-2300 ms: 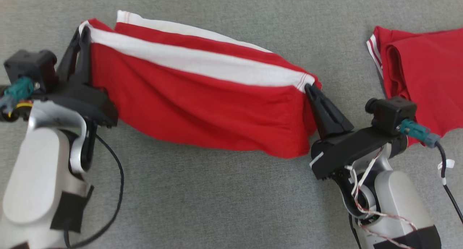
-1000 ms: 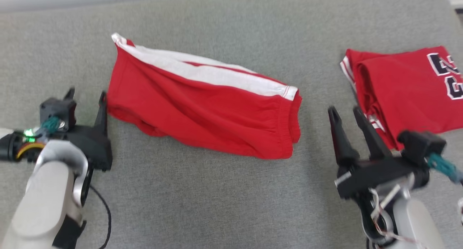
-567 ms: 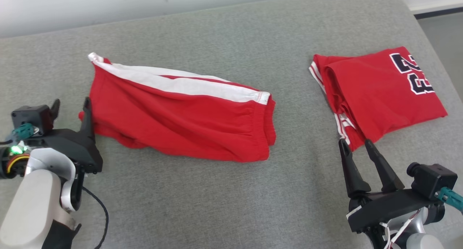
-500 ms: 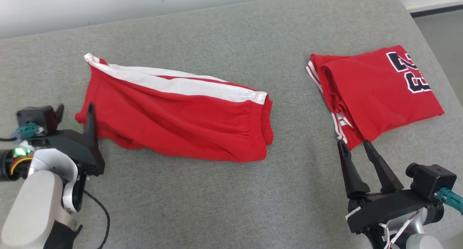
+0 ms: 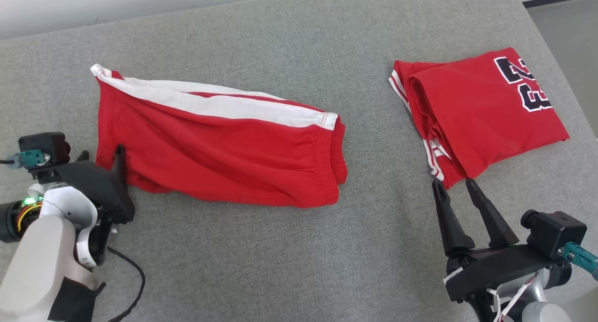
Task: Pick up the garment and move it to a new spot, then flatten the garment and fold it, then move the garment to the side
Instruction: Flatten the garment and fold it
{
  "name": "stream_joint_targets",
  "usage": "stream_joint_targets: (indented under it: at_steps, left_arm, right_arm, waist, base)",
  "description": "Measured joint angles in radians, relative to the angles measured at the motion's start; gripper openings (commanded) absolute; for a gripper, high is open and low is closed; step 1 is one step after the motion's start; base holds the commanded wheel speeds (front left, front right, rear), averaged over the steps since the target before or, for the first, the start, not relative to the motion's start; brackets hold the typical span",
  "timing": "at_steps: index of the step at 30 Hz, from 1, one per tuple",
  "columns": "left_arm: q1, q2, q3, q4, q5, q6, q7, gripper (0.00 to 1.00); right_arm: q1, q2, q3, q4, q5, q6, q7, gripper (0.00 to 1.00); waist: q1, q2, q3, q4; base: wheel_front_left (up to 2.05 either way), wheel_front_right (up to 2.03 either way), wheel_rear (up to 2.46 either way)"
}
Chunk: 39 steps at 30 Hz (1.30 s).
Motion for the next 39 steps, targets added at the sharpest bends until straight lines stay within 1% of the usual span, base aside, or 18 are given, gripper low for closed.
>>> stream_joint_targets:
  at_steps: [1,2,3,4,5,6,7,8,9,12,13,14,15,17,19,26,29,39]
  left_arm:
    - [0.0,0.0,0.0,-0.002,-0.004,-0.001,0.012,0.95]
    - [0.0,-0.001,0.0,-0.004,-0.01,-0.004,0.025,0.79]
    - [0.0,-0.001,0.0,-0.007,-0.016,-0.009,0.038,0.47]
    - [0.0,-0.004,0.0,-0.011,-0.022,-0.01,0.048,0.42]
    - [0.001,-0.007,-0.001,-0.015,-0.026,-0.013,0.055,0.42]
    - [0.004,-0.01,-0.003,-0.02,-0.027,-0.014,0.057,0.46]
    - [0.008,-0.013,-0.006,-0.026,-0.027,-0.016,0.058,0.76]
    - [0.014,-0.018,-0.008,-0.034,-0.027,-0.017,0.057,0.97]
    - [0.017,-0.023,-0.011,-0.039,-0.028,-0.019,0.057,1.0]
    - [0.02,-0.034,-0.019,-0.046,-0.034,-0.024,0.057,1.0]
    - [0.02,-0.034,-0.021,-0.046,-0.034,-0.024,0.057,0.95]
    - [0.02,-0.034,-0.022,-0.045,-0.034,-0.024,0.057,0.73]
    - [0.02,-0.034,-0.022,-0.043,-0.034,-0.022,0.052,0.4]
    - [0.02,-0.034,-0.023,-0.037,-0.029,-0.008,0.03,0.0]
    - [0.02,-0.035,-0.023,-0.031,-0.024,0.0,0.012,0.0]
    - [0.065,-0.077,-0.007,-0.051,-0.049,0.017,-0.067,0.0]
    - [0.123,-0.101,0.003,-0.088,-0.064,0.028,-0.105,0.0]
    - [0.331,-0.136,0.012,-0.222,-0.077,0.066,-0.174,0.0]
  right_arm:
    - [0.0,0.0,0.0,0.0,0.0,0.0,0.0,1.0]
    - [0.0,0.0,0.0,0.0,-0.001,0.0,0.0,1.0]
    - [-0.001,0.0,0.0,0.0,-0.004,0.0,0.0,1.0]
    - [-0.002,0.0,0.002,0.0,-0.004,0.0,0.0,1.0]
    - [-0.003,0.0,0.003,0.0,-0.004,0.0,0.001,1.0]
    - [-0.003,0.0,0.003,0.0,-0.005,0.0,0.001,1.0]
    - [-0.004,0.0,0.003,0.0,-0.005,0.0,0.002,1.0]
    - [-0.004,0.0,0.003,0.0,-0.005,0.0,0.002,1.0]
    - [-0.004,0.0,0.003,0.0,-0.007,0.0,0.004,1.0]
    - [-0.005,0.0,0.004,0.0,-0.01,0.0,0.009,1.0]
    - [-0.005,0.0,0.004,-0.001,-0.01,0.0,0.01,1.0]
    - [-0.006,0.0,0.005,-0.001,-0.011,0.0,0.01,1.0]
    - [-0.007,0.0,0.006,-0.002,-0.011,0.0,0.011,1.0]
    - [-0.011,0.0,0.008,-0.003,-0.011,0.0,0.013,1.0]
    - [-0.012,0.0,0.009,-0.003,-0.013,0.0,0.014,1.0]
    - [-0.009,0.0,-0.001,-0.002,-0.022,0.0,0.022,1.0]
    - [-0.005,0.0,-0.002,-0.003,-0.027,0.0,0.027,1.0]
    - [0.017,0.0,-0.018,-0.011,-0.047,0.0,0.055,1.0]
  waist:
    - [0.0,0.0,0.0,0.001]
    - [0.0,0.0,-0.001,0.003]
    - [0.0,0.0,-0.001,0.005]
    - [0.0,0.0,-0.002,0.006]
    - [0.0,0.0,-0.003,0.008]
    - [0.0,0.0,-0.004,0.009]
    - [0.0,0.0,-0.005,0.011]
    - [0.0,0.0,-0.005,0.013]
    - [0.0,0.0,-0.005,0.014]
    - [0.0,0.0,-0.004,0.016]
    - [0.0,0.0,-0.003,0.016]
    - [0.0,0.0,-0.003,0.015]
    - [0.0,0.0,-0.002,0.014]
    - [0.0,0.0,0.0,0.011]
    - [0.0001,0.0,0.0,0.008]
    - [0.0004,0.0003,-0.018,0.02]
    - [0.0004,0.0003,-0.03,0.033]
    - [0.0003,0.0003,-0.089,0.076]
  base:
    - [0.0,0.0,0.0]
    - [0.0,0.0,0.0]
    - [0.0,0.0,0.0]
    - [0.0,0.0,0.0]
    - [0.0,0.0,0.0]
    - [0.0,0.0,0.0]
    - [0.0,0.0,0.0]
    - [0.0,0.0,0.0]
    - [0.0,0.0,0.0]
    - [0.0,0.0,0.0]
    - [0.0,0.0,0.0]
    - [0.0,0.0,0.0]
    - [0.0,0.0,0.0]
    - [0.0,0.0,0.0]
    - [0.0,0.0,0.0]
    - [0.0,0.0,0.0]
    - [0.0,0.0,0.0]
    - [0.0,0.0,0.0]
